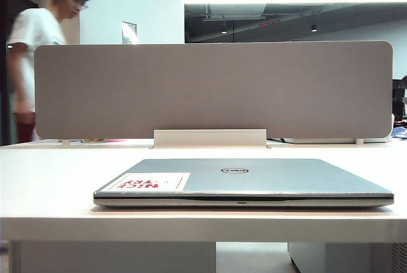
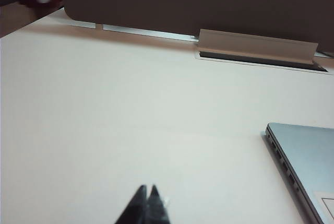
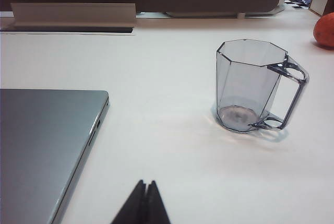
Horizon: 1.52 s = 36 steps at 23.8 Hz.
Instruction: Pick up the water cup and place it on the side of the laptop away from you.
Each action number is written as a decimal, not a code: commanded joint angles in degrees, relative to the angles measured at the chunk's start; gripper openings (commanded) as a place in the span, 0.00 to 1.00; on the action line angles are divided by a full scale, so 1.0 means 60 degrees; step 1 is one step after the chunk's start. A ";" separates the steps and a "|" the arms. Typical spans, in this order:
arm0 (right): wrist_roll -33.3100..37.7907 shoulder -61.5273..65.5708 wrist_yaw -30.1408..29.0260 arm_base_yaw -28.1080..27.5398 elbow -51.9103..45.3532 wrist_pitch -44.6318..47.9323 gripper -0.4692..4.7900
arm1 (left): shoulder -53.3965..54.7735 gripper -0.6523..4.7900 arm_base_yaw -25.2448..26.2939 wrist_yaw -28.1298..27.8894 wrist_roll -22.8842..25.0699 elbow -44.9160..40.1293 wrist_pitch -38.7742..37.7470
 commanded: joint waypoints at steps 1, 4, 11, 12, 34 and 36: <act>-0.0025 -0.0015 0.0047 0.0007 -0.0036 0.0124 0.07 | 0.0007 0.11 -0.0015 0.0036 0.0004 0.0029 0.0091; -0.0022 -0.0015 0.0047 0.0007 -0.0036 0.0124 0.07 | 0.0007 0.11 -0.0015 0.0036 0.0004 0.0029 0.0091; -0.0022 -0.0015 0.0047 0.0007 -0.0036 0.0124 0.07 | 0.0007 0.11 -0.0015 0.0036 0.0004 0.0029 0.0113; -0.0022 -0.0015 0.0047 0.0007 -0.0036 0.0124 0.07 | 0.0007 0.11 -0.0015 0.0036 0.0004 0.0029 0.0120; 0.0754 0.0226 0.0892 0.0011 0.1137 0.1344 0.07 | 0.0007 0.11 -0.0015 0.0036 0.0000 0.0029 0.0197; 0.0477 0.0470 0.0918 0.0011 0.1475 0.1341 0.07 | 0.0007 0.11 -0.0015 0.0036 0.0000 0.0029 0.0189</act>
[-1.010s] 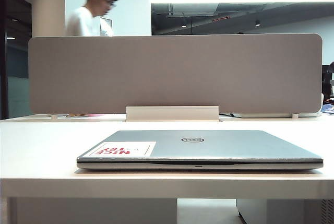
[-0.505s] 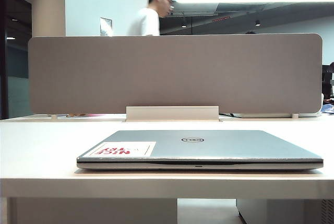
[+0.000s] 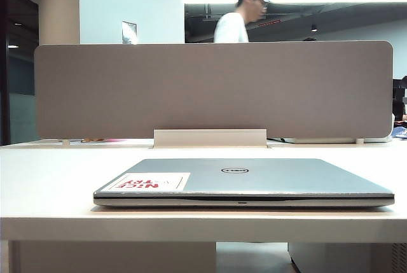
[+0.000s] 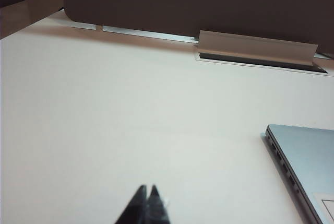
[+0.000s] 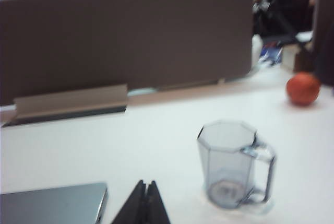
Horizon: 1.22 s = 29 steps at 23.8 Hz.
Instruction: Pick up the water cup and place it on the side of the laptop away from you.
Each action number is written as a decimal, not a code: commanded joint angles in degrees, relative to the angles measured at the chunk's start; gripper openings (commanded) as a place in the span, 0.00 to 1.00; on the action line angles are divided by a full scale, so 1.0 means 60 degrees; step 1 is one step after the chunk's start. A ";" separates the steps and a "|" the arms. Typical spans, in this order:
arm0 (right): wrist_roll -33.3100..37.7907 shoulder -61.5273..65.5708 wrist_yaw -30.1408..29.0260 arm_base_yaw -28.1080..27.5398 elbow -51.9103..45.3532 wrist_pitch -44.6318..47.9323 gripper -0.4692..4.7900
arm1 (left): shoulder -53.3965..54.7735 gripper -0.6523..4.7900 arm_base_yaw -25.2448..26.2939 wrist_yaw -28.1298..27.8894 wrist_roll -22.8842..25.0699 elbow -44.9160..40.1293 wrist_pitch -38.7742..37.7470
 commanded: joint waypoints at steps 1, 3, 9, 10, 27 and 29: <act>-0.0612 0.0510 0.0178 0.0007 0.0637 0.0051 0.07 | 0.0011 0.11 -0.0015 0.0040 0.0000 0.0029 0.0149; -0.0787 0.1421 0.0630 0.0007 0.1351 0.0000 0.07 | 0.0011 0.11 -0.0015 0.0036 -0.0004 0.0029 0.0095; -0.1275 0.4127 0.1042 -0.0004 0.2233 0.0841 0.07 | 0.0011 0.11 -0.0015 0.0040 -0.0044 0.0029 -0.0102; -0.1275 0.4550 0.1045 -0.0004 0.2233 0.1177 0.07 | 0.0011 0.11 -0.0015 0.0036 -0.0069 0.0029 -0.0102; -0.1162 0.8739 -0.0262 -0.2306 0.2222 0.2707 0.19 | 0.0011 0.11 -0.0015 0.0007 -0.0066 0.0029 -0.0106; -0.1162 0.9122 -0.0674 -0.2455 0.2222 0.2878 0.21 | 0.0011 0.11 -0.0015 0.0004 -0.0066 0.0029 -0.0106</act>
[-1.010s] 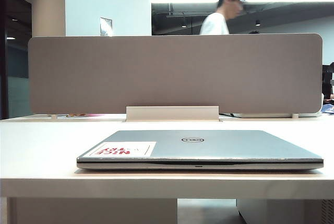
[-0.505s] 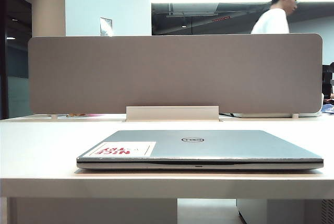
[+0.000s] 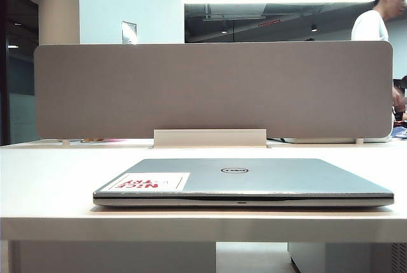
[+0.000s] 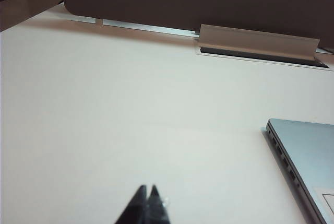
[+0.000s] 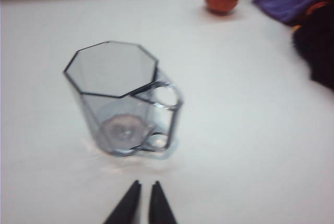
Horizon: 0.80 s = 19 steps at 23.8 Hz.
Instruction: Pick up the water cup and place it on the side of the laptop away from you.
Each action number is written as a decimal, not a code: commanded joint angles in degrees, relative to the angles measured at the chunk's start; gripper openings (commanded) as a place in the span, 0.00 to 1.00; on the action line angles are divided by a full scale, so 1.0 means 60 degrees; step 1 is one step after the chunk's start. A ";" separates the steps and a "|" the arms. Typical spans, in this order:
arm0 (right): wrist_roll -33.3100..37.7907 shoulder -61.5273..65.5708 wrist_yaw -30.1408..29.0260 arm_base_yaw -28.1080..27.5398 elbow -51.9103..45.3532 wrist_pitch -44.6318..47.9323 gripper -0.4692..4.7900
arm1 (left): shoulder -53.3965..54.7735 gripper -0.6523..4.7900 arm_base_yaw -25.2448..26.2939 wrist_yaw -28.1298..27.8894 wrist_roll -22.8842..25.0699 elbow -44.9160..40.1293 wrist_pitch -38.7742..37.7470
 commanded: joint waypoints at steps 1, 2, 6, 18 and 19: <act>0.0033 0.0586 -0.0812 -0.0175 0.0044 0.0488 0.21 | 0.0007 0.11 -0.0015 0.0004 -0.0033 0.0029 0.0084; 0.0033 0.0754 -0.0820 -0.0182 0.0044 0.0532 0.22 | 0.0007 0.11 -0.0015 0.0004 -0.0033 0.0029 0.0084; 0.0033 0.2007 -0.0656 -0.0182 -0.0128 0.1424 0.27 | 0.0007 0.11 -0.0015 0.0004 -0.0033 0.0029 0.0084; 0.0036 0.4626 0.0565 -0.0193 -0.0131 0.3690 0.39 | 0.0007 0.11 -0.0015 0.0004 -0.0029 0.0029 0.0084; 0.0033 0.4776 0.0590 -0.0200 -0.0131 0.3934 0.39 | 0.0007 0.11 -0.0015 0.0004 -0.0029 0.0029 0.0084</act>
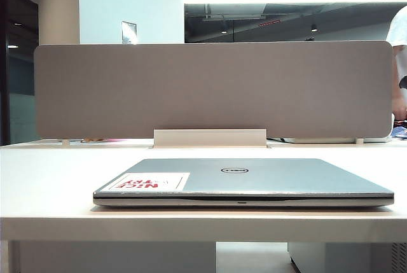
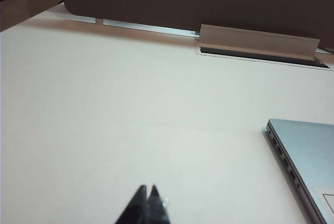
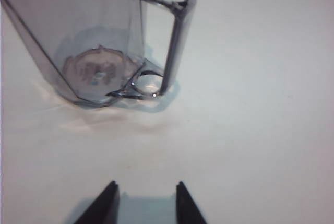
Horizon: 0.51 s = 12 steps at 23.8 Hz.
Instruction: Pick up the water cup and place it on the side of the laptop away from you.
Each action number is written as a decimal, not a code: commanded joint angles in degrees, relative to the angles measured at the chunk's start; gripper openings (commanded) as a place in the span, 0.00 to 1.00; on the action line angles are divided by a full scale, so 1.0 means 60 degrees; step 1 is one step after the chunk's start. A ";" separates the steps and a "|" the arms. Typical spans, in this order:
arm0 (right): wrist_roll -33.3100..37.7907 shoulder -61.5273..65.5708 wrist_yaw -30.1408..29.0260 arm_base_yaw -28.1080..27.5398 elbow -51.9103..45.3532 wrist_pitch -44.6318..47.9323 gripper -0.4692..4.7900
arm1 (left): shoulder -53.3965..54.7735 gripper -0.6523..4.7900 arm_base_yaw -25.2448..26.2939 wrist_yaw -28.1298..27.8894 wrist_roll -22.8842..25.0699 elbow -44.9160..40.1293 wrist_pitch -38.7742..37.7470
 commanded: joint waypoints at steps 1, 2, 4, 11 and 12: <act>0.0025 0.0390 0.0353 -0.0044 0.0022 0.1024 0.39 | 0.0011 0.11 -0.0015 0.0004 -0.0029 0.0029 0.0084; 0.0025 0.0488 0.0353 -0.0076 0.0022 0.1184 0.39 | 0.0011 0.11 -0.0015 0.0004 -0.0029 0.0029 0.0080; 0.0029 0.0670 0.0357 -0.0146 0.0025 0.1530 0.39 | 0.0011 0.11 -0.0015 0.0007 -0.0033 0.0029 0.0080; 0.0025 0.1727 0.0390 -0.0299 0.0051 0.2929 0.39 | 0.0011 0.11 -0.0015 0.0007 -0.0029 0.0029 0.0058; 0.0025 0.1843 0.0321 -0.0299 0.0051 0.3155 0.39 | 0.0011 0.11 -0.0015 0.0011 -0.0033 0.0029 0.0058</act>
